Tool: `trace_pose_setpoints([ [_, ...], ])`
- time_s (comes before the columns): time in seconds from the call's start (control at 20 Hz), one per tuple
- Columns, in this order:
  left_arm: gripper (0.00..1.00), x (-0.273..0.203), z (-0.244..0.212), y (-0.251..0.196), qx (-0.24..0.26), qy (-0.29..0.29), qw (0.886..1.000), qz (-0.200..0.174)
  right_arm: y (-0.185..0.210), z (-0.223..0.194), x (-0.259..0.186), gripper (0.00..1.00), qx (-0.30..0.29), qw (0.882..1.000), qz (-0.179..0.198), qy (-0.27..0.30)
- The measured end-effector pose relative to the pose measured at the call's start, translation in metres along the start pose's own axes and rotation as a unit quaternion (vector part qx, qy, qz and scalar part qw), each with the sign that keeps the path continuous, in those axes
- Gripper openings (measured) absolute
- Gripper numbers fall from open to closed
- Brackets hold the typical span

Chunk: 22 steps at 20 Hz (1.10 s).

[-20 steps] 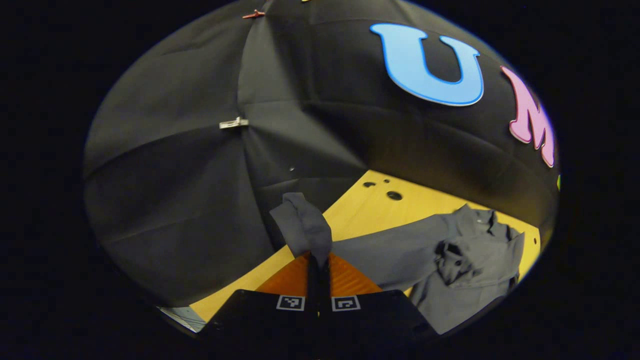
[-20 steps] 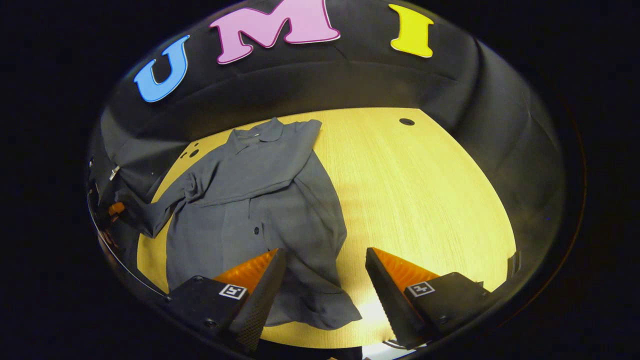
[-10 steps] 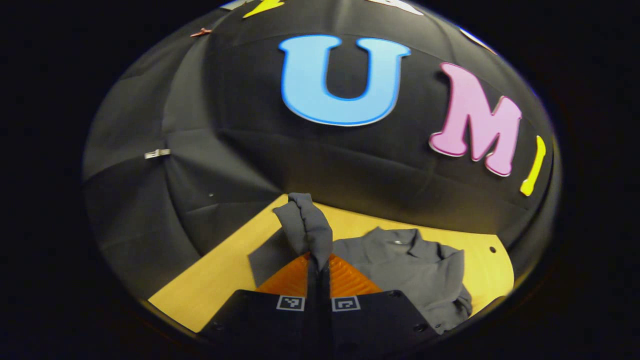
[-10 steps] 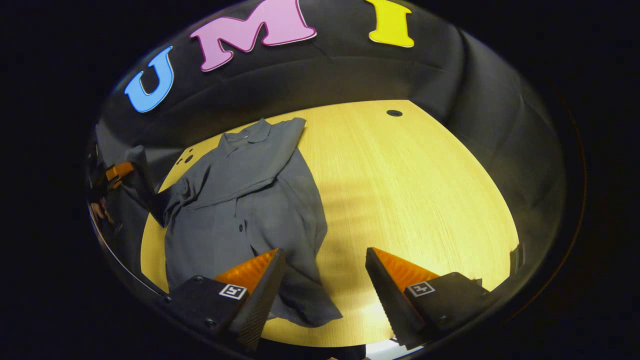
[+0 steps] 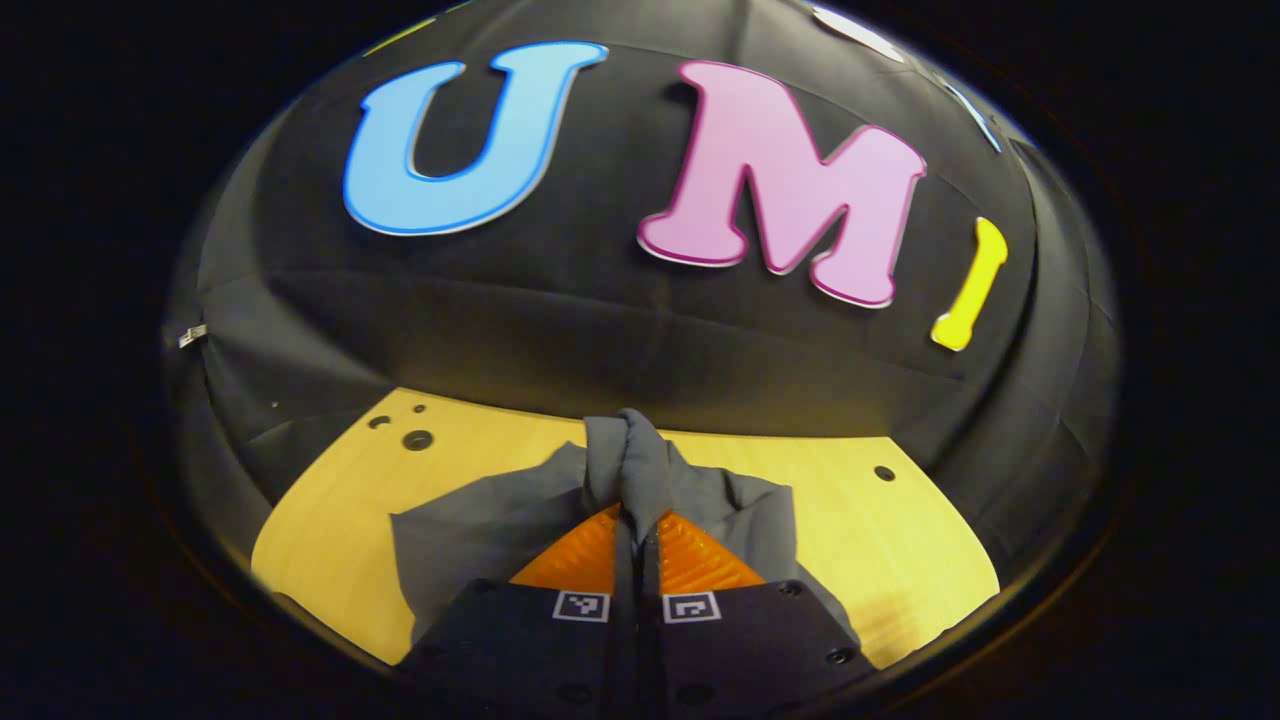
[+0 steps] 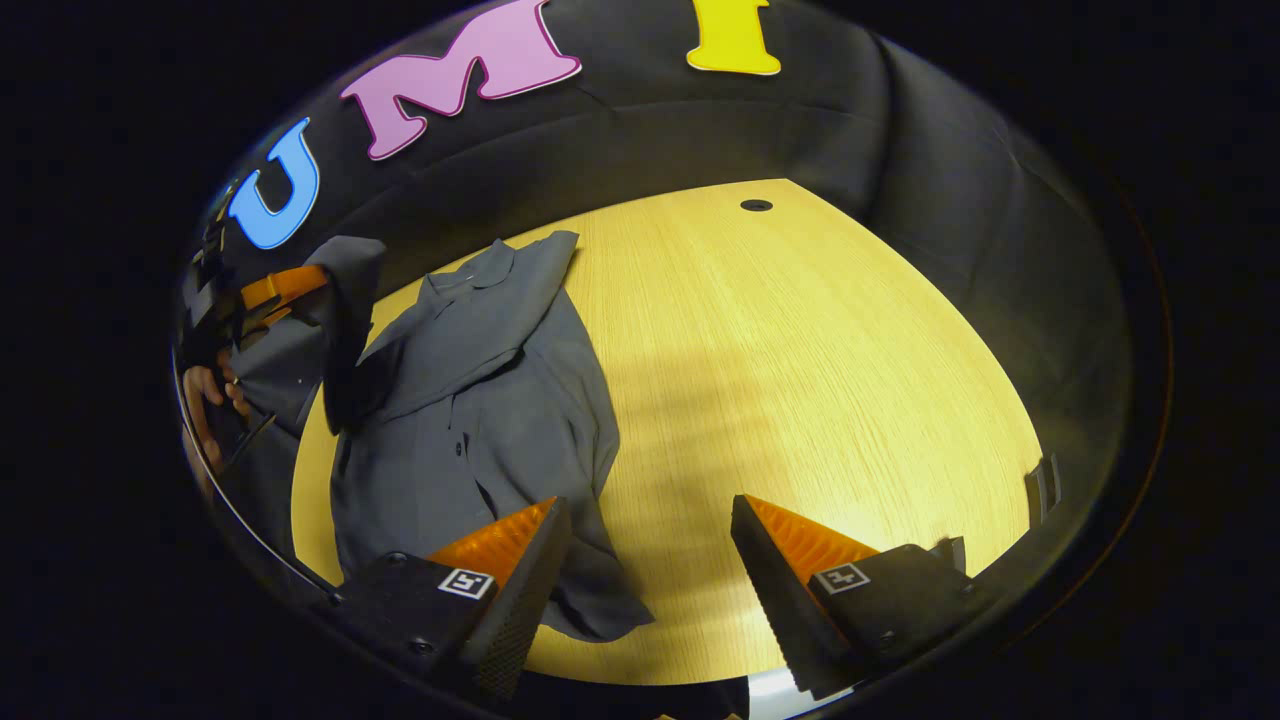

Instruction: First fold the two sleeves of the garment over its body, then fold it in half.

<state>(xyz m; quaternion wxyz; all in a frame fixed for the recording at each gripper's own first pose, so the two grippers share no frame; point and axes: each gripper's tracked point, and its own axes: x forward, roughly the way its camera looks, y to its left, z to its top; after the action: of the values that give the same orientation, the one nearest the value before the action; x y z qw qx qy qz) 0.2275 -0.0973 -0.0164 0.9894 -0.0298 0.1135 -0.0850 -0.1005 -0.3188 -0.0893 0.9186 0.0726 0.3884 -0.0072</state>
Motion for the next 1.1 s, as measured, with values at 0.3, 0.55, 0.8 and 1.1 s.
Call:
trace_pose_setpoints([
  [0.3,0.05,0.030,-0.029,-0.065,0.004,0.041,0.998,-0.052,-0.014,-0.004,-0.001,0.99,0.017,1.000,-0.004,0.004],
  [0.55,0.14,0.046,-0.051,-0.089,0.015,0.070,0.995,-0.065,-0.020,-0.003,-0.001,0.99,0.027,1.000,-0.004,0.009],
  [0.8,0.54,0.035,-0.053,-0.086,0.028,0.063,0.994,-0.082,-0.003,-0.002,0.005,0.99,0.035,0.999,0.020,0.021],
  [1.1,0.96,-0.033,-0.076,-0.006,0.056,0.068,0.996,-0.034,0.037,-0.012,0.018,0.99,0.007,0.996,0.068,0.061],
])
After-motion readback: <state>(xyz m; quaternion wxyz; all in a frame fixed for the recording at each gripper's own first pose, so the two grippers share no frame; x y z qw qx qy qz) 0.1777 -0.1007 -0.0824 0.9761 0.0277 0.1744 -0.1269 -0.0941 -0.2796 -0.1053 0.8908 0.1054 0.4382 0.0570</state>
